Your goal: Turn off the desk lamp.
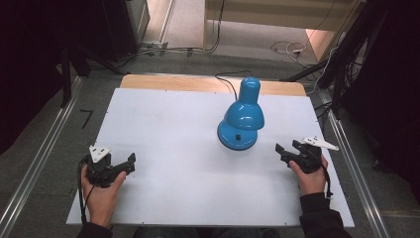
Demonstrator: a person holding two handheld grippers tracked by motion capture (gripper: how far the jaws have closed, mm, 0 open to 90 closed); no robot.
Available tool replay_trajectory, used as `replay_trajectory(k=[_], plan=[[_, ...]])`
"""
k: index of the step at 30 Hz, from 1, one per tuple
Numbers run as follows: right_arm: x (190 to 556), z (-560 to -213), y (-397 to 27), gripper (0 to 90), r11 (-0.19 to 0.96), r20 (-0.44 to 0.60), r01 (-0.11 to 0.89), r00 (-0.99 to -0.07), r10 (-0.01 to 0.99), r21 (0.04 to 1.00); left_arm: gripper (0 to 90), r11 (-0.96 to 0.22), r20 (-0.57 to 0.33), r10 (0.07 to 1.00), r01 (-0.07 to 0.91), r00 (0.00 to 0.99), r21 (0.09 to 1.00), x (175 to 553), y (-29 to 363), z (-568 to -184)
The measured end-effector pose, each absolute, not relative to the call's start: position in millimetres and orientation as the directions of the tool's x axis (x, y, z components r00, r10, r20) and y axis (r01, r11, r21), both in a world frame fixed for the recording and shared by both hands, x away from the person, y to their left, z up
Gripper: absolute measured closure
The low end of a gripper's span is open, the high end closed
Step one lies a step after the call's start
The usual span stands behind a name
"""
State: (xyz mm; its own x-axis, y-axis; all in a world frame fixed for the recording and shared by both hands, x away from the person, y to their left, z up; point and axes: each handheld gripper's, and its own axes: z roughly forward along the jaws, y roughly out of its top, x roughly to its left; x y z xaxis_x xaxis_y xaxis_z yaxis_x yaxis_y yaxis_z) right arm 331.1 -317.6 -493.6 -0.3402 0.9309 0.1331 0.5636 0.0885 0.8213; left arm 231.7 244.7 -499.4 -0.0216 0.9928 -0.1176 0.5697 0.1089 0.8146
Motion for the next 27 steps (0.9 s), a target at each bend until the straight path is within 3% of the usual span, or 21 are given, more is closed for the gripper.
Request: replay_trajectory(k=[27], plan=[[314,-490,-340,21.8,0.079,0.122,0.566,-0.309,0.943,0.821,14.6,0.113,-0.124,0.992,0.571,-0.020,0.813,232,245,-500]])
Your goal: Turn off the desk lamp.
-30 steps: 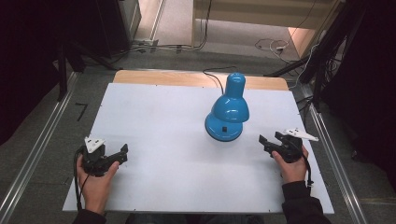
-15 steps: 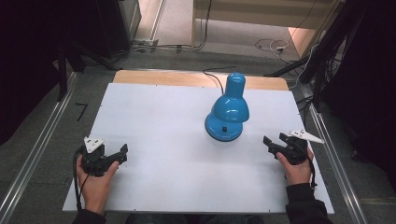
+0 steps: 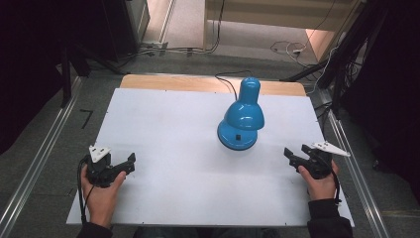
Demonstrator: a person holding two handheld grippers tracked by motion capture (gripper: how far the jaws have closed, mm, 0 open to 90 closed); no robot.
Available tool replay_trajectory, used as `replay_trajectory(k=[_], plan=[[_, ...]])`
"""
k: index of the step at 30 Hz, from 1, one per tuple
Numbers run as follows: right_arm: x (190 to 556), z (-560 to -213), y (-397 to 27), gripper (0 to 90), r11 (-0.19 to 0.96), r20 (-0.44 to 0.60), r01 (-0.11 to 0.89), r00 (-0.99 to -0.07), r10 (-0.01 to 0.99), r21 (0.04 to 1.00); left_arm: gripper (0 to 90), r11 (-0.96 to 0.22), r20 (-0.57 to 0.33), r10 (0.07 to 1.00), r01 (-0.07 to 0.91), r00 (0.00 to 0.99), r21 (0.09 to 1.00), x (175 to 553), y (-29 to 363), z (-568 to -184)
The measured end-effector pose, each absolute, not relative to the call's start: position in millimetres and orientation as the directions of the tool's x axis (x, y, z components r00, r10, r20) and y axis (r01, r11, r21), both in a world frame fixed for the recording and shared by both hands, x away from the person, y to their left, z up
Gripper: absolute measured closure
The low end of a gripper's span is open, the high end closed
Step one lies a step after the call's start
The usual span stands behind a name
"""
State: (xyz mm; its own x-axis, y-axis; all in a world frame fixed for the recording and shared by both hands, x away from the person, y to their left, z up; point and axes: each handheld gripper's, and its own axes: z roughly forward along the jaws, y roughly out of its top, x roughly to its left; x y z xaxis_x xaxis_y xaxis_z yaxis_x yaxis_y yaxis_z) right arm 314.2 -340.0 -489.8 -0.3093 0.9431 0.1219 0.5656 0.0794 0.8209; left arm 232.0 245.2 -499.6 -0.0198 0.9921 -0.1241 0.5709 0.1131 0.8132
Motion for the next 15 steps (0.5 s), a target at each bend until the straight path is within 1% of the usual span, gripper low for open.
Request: replay_trajectory(k=[12,15], plan=[[304,-491,-354,21.5,0.072,0.113,0.575,-0.280,0.953,0.815,14.6,0.119,-0.130,0.991,0.573,-0.022,0.811,232,246,-500],[301,-492,-357,19.4,0.081,0.092,0.576,-0.265,0.960,0.813,14.6,0.122,-0.133,0.991,0.572,-0.023,0.811,232,246,-500]])
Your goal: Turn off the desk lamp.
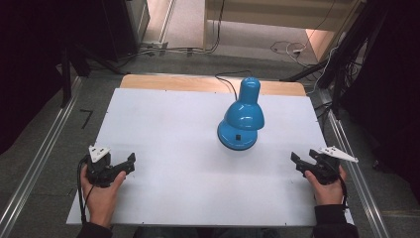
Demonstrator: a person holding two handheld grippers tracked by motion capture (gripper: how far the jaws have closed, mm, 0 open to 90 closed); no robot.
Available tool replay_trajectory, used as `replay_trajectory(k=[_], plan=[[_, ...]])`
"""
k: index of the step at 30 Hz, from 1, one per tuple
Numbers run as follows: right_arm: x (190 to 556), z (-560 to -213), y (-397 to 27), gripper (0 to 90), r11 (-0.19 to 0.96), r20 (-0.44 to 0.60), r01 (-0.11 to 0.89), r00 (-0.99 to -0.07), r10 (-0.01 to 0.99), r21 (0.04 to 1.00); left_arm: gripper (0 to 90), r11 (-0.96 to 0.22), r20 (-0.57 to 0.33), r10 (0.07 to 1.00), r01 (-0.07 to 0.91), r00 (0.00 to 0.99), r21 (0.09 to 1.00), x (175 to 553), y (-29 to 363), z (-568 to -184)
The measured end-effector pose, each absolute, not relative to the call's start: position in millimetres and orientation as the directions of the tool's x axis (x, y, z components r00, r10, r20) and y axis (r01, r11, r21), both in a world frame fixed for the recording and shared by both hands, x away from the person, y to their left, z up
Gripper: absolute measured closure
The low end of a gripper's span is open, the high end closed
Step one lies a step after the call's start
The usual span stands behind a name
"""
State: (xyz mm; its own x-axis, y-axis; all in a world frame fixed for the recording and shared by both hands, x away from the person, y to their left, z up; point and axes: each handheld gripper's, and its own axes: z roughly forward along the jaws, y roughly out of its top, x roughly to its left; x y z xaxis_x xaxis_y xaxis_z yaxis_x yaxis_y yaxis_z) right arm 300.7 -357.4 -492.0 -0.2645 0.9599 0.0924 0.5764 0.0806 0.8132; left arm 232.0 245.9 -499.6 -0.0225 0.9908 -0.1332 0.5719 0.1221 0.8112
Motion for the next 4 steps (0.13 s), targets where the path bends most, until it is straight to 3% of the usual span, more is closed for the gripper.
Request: replay_trajectory(k=[4], plan=[[298.3,-498.4,-362.8,13.2,0.096,0.058,0.612,-0.227,0.972,0.785,14.6,0.124,-0.135,0.991,0.572,-0.023,0.811,231.8,246.8,-499.3]])
